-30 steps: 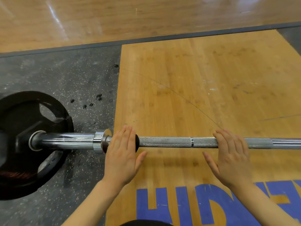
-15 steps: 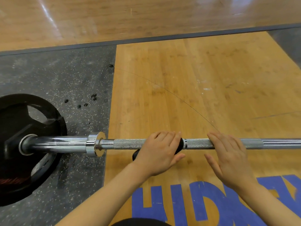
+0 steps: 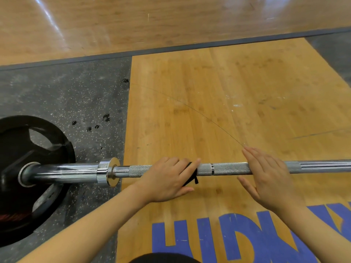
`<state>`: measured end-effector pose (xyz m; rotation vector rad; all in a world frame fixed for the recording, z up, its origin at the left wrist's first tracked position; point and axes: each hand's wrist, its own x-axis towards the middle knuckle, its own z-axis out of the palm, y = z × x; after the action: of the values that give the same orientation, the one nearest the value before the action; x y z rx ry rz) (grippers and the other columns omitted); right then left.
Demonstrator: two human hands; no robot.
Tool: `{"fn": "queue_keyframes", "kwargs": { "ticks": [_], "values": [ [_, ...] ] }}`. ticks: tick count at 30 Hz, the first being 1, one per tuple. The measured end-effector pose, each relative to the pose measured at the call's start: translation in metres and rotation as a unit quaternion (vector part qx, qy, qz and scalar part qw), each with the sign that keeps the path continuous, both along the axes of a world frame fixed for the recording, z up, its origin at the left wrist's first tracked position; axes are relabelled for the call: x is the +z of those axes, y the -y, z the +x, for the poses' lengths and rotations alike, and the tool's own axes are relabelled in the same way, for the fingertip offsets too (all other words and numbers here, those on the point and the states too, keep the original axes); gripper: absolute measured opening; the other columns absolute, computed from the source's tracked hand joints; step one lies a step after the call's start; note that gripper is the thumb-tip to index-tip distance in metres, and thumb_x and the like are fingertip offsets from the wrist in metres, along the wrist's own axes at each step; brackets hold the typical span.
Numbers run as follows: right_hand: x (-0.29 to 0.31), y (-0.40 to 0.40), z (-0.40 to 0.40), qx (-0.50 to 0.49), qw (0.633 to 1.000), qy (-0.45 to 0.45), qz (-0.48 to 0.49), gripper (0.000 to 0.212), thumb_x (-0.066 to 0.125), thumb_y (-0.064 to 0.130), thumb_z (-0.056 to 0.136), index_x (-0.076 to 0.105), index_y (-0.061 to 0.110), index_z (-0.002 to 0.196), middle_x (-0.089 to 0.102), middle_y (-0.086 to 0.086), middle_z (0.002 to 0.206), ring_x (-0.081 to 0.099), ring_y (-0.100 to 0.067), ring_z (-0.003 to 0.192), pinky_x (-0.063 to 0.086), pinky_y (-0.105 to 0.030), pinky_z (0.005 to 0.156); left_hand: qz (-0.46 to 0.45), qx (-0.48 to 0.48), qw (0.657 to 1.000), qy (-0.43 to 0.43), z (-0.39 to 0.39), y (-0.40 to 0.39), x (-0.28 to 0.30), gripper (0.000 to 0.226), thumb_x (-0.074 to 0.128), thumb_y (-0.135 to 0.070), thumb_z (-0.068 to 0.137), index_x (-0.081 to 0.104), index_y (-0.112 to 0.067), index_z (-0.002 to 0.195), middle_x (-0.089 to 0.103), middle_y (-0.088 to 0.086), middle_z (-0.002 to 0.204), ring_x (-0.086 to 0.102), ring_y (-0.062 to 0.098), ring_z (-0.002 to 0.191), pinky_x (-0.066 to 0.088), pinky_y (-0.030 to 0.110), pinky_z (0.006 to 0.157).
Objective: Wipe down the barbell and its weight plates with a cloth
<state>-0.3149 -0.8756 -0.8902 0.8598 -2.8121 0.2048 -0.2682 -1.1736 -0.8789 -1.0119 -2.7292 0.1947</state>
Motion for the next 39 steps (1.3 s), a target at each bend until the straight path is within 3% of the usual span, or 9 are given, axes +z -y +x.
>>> {"fn": "queue_keyframes", "kwargs": {
  "ticks": [7,13,19,24,32,36,39],
  "values": [
    [-0.012,-0.002,-0.001,-0.002,1.000,-0.019,-0.013,0.070,0.040,0.055,0.092,0.055,0.000,0.133,0.056,-0.014,0.136,0.055,-0.031,0.124,0.044,-0.046,0.092,-0.011,0.053,0.999,-0.004,0.025,0.044,-0.003,0.071,0.034,-0.058,0.093,0.035,-0.005,0.141,0.062,0.009,0.104,0.057,0.026,0.078,0.049,0.036,0.063],
    [-0.018,-0.002,0.000,-0.012,0.999,-0.026,-0.018,0.071,0.038,0.058,0.093,0.053,0.003,0.135,0.055,-0.012,0.138,0.051,-0.028,0.127,0.039,-0.042,0.093,0.015,0.061,0.998,-0.024,0.014,-0.010,-0.005,0.071,0.022,-0.062,0.097,0.034,-0.010,0.144,0.062,0.007,0.105,0.059,0.026,0.082,0.047,0.036,0.064],
    [-0.010,0.000,0.000,-0.009,1.000,-0.013,-0.017,0.070,0.039,0.055,0.091,0.055,0.000,0.132,0.057,-0.013,0.134,0.055,-0.030,0.124,0.041,-0.043,0.091,0.030,0.038,0.999,-0.013,-0.006,-0.059,-0.003,0.072,0.027,-0.063,0.096,0.036,-0.012,0.146,0.062,0.006,0.108,0.058,0.023,0.084,0.046,0.035,0.064],
    [-0.005,0.002,0.003,-0.012,1.000,-0.005,-0.010,0.070,0.039,0.054,0.091,0.057,-0.001,0.131,0.059,-0.014,0.132,0.057,-0.032,0.122,0.045,-0.046,0.090,0.057,0.043,0.997,0.010,0.007,-0.023,-0.004,0.071,0.027,-0.059,0.096,0.041,-0.007,0.141,0.062,0.008,0.111,0.060,0.026,0.088,0.050,0.035,0.070],
    [-0.009,0.000,0.007,-0.016,1.000,-0.005,-0.005,0.071,0.039,0.056,0.092,0.056,-0.001,0.131,0.059,-0.015,0.132,0.056,-0.033,0.122,0.045,-0.047,0.090,0.042,0.192,0.980,0.009,0.052,0.061,-0.005,0.071,0.021,-0.059,0.098,0.038,-0.005,0.140,0.063,0.009,0.105,0.059,0.030,0.085,0.036,0.039,0.078],
    [-0.012,-0.002,0.007,-0.017,1.000,-0.009,-0.008,0.071,0.039,0.056,0.092,0.055,0.000,0.132,0.058,-0.014,0.133,0.055,-0.032,0.123,0.044,-0.046,0.091,0.091,0.218,0.972,0.012,0.048,0.033,-0.006,0.072,0.020,-0.060,0.097,0.039,-0.006,0.141,0.063,0.008,0.103,0.058,0.030,0.084,0.043,0.041,0.075],
    [-0.012,-0.002,0.007,-0.017,1.000,-0.015,-0.010,0.071,0.037,0.057,0.093,0.055,0.001,0.132,0.059,-0.014,0.132,0.054,-0.031,0.123,0.041,-0.043,0.092,0.102,0.176,0.979,0.012,0.037,0.000,-0.007,0.072,0.020,-0.062,0.097,0.034,-0.009,0.144,0.062,0.007,0.105,0.058,0.029,0.088,0.040,0.040,0.078]
  ]
}}
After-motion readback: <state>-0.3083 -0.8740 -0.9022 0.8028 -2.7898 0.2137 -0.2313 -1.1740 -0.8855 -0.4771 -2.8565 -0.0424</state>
